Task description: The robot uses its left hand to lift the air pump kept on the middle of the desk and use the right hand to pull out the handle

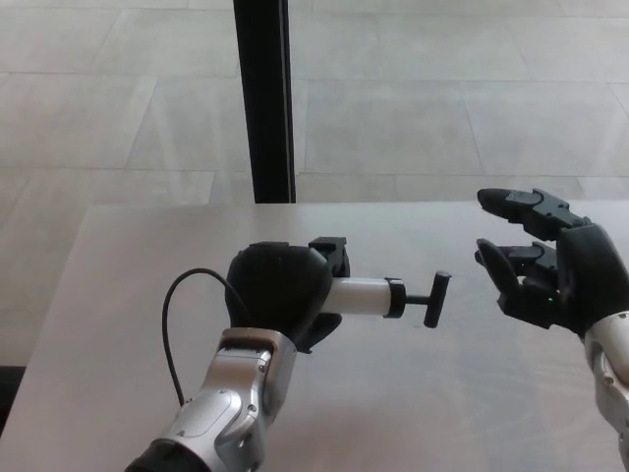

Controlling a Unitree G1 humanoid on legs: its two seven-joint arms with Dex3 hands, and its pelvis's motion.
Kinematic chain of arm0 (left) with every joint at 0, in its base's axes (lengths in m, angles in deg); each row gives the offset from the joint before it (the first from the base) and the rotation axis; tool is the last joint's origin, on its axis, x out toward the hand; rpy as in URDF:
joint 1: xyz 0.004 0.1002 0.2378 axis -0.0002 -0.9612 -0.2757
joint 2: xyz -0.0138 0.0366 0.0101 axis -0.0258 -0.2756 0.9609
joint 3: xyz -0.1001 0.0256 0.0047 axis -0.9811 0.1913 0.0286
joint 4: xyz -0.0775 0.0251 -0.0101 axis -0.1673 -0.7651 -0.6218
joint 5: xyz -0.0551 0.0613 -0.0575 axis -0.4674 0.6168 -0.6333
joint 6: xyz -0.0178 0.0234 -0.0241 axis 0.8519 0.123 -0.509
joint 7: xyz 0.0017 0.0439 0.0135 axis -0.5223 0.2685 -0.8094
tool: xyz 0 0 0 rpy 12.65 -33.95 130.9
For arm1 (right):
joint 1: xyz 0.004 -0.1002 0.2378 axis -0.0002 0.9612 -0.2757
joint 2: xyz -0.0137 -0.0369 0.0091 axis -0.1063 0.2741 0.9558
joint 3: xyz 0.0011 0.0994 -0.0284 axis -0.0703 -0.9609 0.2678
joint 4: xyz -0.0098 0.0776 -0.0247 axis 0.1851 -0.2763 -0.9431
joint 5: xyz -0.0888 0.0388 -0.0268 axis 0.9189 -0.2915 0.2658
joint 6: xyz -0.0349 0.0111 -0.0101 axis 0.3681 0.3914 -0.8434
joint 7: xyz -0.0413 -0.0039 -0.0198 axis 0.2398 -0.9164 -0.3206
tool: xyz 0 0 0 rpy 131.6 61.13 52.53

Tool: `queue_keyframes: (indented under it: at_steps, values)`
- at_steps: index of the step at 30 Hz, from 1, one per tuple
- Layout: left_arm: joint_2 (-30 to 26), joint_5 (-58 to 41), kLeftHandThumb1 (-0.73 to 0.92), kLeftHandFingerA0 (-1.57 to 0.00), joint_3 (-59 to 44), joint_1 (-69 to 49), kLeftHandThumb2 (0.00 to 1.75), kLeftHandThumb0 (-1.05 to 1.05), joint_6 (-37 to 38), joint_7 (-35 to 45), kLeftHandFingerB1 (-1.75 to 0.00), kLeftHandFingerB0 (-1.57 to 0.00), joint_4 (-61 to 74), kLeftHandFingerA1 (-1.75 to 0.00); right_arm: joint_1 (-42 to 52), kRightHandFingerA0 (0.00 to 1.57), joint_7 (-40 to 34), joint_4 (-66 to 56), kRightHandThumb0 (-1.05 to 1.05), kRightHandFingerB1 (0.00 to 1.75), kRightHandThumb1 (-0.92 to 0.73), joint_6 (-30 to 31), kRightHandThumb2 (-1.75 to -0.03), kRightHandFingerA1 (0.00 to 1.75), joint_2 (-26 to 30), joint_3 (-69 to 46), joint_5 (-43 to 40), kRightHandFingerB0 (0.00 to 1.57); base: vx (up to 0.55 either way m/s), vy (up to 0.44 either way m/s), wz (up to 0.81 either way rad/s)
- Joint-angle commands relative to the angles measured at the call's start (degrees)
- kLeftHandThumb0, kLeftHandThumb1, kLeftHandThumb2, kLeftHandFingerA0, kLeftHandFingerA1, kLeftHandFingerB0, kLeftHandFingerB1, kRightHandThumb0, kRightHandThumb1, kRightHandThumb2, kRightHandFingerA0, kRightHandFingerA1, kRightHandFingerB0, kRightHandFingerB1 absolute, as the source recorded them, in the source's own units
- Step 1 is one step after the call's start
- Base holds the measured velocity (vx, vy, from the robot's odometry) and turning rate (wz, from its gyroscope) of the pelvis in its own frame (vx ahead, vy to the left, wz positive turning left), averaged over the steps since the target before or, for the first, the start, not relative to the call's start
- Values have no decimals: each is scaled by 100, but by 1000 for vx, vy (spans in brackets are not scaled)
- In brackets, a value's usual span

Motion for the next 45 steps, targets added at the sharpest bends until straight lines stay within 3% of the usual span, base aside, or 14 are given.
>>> queue_keyframes:
  at_steps: [1, 11, 14, 25, 27, 29, 30, 31, 33, 34, 36, 38, 39, 45]
  values:
    - [7, 60, 66, -92, -9, 127, 83, -20, -260, 54, -92, -85, -80, -159, -169, 51, -179, 185, -61, 51, -56, 349, -91, 82, -75, 74, 274, 34, 0, 0, 0]
    - [223, -50, 74, -87, -116, 35, 75, -23, -363, 24, -139, -73, 213, -170, -392, 52, -308, 740, -49, 42, -65, 261, -60, 130, -136, -165, 300, 43, 0, 0, 0]
    - [222, 7, 76, -88, -120, 14, 73, -25, -436, 79, -113, -76, 417, -163, -429, 53, -255, 889, -52, 40, -65, 235, -59, 143, -129, -218, 269, 43, 0, 0, 0]
    - [583, -351, 61, -87, -608, -169, 89, -13, -637, 148, -116, -77, 984, -174, -319, 56, -180, 1025, -54, 38, -65, 31, -59, 87, -127, -84, 350, 45, 0, 0, 0]
    - [597, -345, 51, -118, -651, -246, 103, -17, -564, 27, -102, -86, 1038, -133, -302, 56, -162, 972, -54, 37, -65, 68, -60, 86, -136, -65, 357, 45, 0, 0, 0]
    - [596, -335, 59, -89, -688, -255, 91, -14, -655, 107, -100, -82, 1080, -170, -325, 56, -102, 918, -56, 51, -52, 97, -87, 78, -160, -79, 299, 39, 0, 0, 0]
    - [579, -324, 50, -117, -677, -269, 104, -17, -628, 109, -91, -84, 1090, -131, -321, 58, -96, 899, -55, 51, -51, 86, -87, 79, -175, -95, 279, 39, 0, 0, 0]
    - [591, -356, 59, -88, -691, -294, 91, -12, -591, 88, -101, -82, 1081, -174, -317, 56, -89, 883, -51, 37, -63, 76, -59, 86, -180, -107, 268, 47, 0, 0, 0]
    - [607, -377, 51, -90, -701, -290, 101, -12, -560, 52, -108, -82, 1044, -175, -317, 57, -63, 878, -48, 38, -62, -42, -59, 103, -170, -136, 250, 48, 0, 0, 0]
    - [614, -370, 47, -122, -697, -285, 107, -17, -590, 65, -84, -80, 1048, -136, -326, 60, -72, 881, -48, 38, -62, -54, -59, 100, -171, -140, 262, 49, 0, 0, 0]
    - [623, -352, 53, -92, -651, -334, 105, -13, -585, 63, -144, -75, 1053, -175, -328, 59, -94, 863, -46, 37, -65, -147, -60, 88, -156, -183, 264, 49, 0, 0, 0]
    - [579, -309, 49, -124, -616, -335, 106, -20, -587, 70, -118, -95, 1039, -141, -359, 60, -106, 834, -45, 37, -66, -171, -60, 82, -154, -188, 286, 48, 0, 0, 0]
    - [597, -310, 58, -91, -613, -351, 96, -15, -669, 135, -146, -76, 1066, -175, -370, 60, -119, 762, -45, 37, -67, -97, -60, 73, -139, -186, 315, 47, 0, 0, 0]
    - [569, -356, 58, -92, -592, -380, 98, -14, -458, -25, -149, -74, 977, -175, -485, 60, -156, 813, -48, 51, -54, -188, -86, 67, -90, -203, 395, 40, 0, 0, 0]
